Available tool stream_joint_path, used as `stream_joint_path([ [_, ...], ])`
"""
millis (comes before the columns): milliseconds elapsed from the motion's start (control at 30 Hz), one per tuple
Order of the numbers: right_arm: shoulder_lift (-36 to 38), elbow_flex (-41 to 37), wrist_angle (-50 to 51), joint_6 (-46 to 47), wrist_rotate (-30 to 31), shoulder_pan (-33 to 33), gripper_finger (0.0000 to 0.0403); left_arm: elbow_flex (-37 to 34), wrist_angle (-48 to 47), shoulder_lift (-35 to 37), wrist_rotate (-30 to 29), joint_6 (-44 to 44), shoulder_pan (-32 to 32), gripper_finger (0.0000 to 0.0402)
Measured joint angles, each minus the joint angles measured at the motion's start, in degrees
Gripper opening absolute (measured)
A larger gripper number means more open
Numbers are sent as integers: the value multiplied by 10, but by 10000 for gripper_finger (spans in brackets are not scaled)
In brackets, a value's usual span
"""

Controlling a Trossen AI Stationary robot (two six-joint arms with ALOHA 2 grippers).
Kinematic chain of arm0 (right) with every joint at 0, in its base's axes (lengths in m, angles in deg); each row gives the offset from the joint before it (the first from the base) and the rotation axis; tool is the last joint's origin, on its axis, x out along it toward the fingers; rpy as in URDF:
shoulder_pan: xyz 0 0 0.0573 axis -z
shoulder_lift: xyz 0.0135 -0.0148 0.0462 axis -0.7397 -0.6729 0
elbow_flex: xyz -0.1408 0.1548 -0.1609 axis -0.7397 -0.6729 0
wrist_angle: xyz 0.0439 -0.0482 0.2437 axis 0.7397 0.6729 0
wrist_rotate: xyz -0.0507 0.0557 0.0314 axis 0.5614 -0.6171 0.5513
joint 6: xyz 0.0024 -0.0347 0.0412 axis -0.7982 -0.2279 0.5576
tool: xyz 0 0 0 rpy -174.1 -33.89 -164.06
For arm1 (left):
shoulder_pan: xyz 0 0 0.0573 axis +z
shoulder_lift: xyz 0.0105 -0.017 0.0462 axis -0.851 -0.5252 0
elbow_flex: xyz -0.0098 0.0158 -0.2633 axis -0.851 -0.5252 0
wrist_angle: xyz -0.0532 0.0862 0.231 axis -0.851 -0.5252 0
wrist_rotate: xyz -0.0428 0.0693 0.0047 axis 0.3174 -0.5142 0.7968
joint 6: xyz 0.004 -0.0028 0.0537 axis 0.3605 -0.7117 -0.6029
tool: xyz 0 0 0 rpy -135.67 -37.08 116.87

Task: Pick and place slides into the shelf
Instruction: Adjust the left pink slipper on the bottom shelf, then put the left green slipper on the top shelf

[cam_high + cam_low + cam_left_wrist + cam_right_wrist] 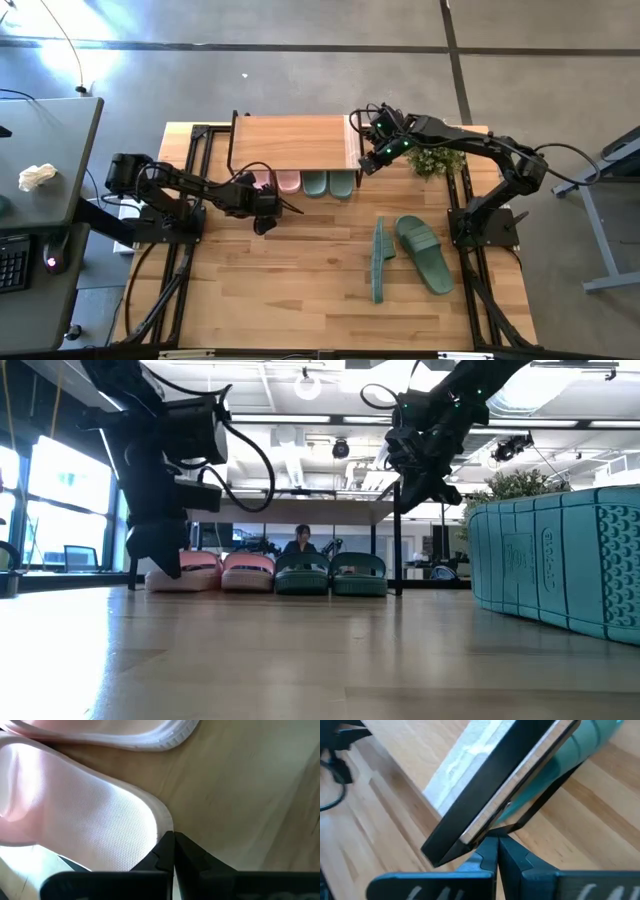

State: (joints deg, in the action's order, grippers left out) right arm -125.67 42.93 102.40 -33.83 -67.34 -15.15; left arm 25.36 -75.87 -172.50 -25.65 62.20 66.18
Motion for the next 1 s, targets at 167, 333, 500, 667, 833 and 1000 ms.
stream_joint_path([
  [167,0,0,-2,1,-8,0,0,0,6,-4,11,-2,0,0],
  [333,0,0,0,2,-9,0,0,0,50,2,40,1,-33,0],
  [500,0,0,17,2,-9,0,0,2,106,57,-3,41,-86,0],
  [667,0,0,25,3,-9,0,0,33,46,163,-100,82,-101,0],
  [833,0,0,35,5,-9,0,0,77,-39,268,-131,80,-57,0],
  [1000,7,0,43,17,-9,0,0,105,-100,354,-126,51,22,0],
])
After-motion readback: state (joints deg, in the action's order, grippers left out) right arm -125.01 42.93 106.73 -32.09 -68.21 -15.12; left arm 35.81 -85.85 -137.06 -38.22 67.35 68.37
